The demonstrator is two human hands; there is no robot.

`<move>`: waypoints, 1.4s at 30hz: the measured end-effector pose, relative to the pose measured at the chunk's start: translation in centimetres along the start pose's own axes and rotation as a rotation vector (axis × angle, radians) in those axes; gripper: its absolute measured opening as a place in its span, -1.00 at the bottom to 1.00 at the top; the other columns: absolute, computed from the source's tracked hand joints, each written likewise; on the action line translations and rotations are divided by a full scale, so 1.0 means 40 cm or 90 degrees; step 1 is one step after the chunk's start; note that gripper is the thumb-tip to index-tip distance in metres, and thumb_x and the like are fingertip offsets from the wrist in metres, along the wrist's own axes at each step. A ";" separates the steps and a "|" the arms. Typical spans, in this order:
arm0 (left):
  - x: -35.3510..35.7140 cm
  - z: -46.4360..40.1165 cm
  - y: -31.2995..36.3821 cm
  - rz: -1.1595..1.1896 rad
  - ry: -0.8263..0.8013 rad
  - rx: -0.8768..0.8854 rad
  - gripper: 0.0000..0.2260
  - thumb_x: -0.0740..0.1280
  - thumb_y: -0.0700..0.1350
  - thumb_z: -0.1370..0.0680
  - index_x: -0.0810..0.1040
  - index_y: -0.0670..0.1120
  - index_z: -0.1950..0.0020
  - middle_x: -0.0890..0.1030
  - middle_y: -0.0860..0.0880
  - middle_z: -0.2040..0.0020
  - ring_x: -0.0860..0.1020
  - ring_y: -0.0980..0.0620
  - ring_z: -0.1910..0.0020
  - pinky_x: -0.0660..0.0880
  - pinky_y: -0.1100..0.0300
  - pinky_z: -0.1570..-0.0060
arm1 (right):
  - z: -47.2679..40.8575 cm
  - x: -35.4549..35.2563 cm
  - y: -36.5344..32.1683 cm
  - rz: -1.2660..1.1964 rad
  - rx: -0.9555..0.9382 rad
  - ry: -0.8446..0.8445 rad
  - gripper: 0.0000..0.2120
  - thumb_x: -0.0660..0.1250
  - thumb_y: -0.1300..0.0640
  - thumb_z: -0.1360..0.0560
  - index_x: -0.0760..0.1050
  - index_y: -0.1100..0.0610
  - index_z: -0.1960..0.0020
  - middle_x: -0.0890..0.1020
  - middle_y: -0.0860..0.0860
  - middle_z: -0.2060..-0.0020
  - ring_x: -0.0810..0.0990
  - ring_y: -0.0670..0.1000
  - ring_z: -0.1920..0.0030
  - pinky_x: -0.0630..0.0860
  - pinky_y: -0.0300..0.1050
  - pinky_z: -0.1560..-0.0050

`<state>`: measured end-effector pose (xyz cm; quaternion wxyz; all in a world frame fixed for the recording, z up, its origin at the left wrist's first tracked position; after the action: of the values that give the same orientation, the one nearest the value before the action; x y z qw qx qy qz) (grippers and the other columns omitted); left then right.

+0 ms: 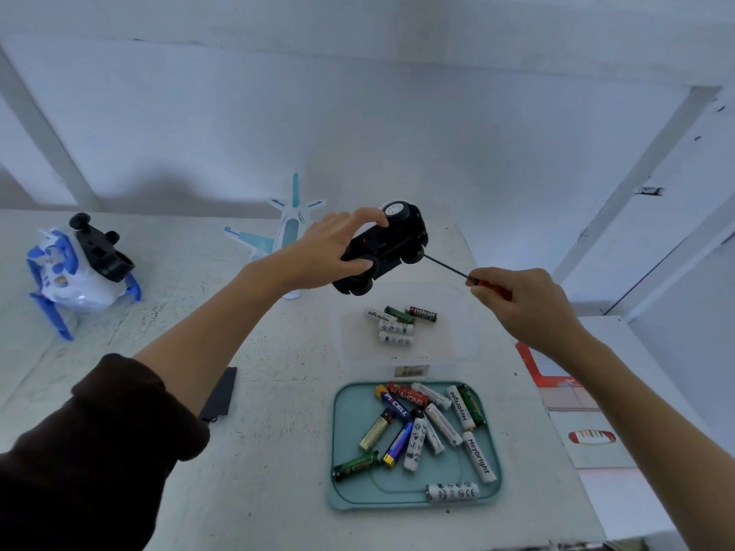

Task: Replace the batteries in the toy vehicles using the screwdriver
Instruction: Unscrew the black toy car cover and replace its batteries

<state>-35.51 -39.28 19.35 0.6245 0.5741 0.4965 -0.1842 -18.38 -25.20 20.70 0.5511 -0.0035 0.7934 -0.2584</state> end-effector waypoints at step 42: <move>-0.184 0.497 -0.215 0.396 0.379 -0.213 -0.57 0.27 -0.29 -0.57 0.23 0.21 -0.17 0.49 -0.18 -0.07 0.58 -0.04 0.05 0.59 0.15 0.06 | 0.066 0.487 -0.547 0.125 -0.489 -0.528 -0.81 0.32 0.31 -0.44 0.57 0.15 -0.03 0.53 0.01 -0.02 0.47 -0.03 0.03 0.49 -0.03 0.00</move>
<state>-37.50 -62.03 17.86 0.5642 0.6152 0.4815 0.2672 -29.82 -50.87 12.07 0.7967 -0.2306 0.5447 0.1241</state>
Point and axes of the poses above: each hand's wrist, its own z-axis away from the middle knuckle, its own x-axis out of the palm, y = z × x, the point moved 9 cm from there along -z, towards the middle knuckle
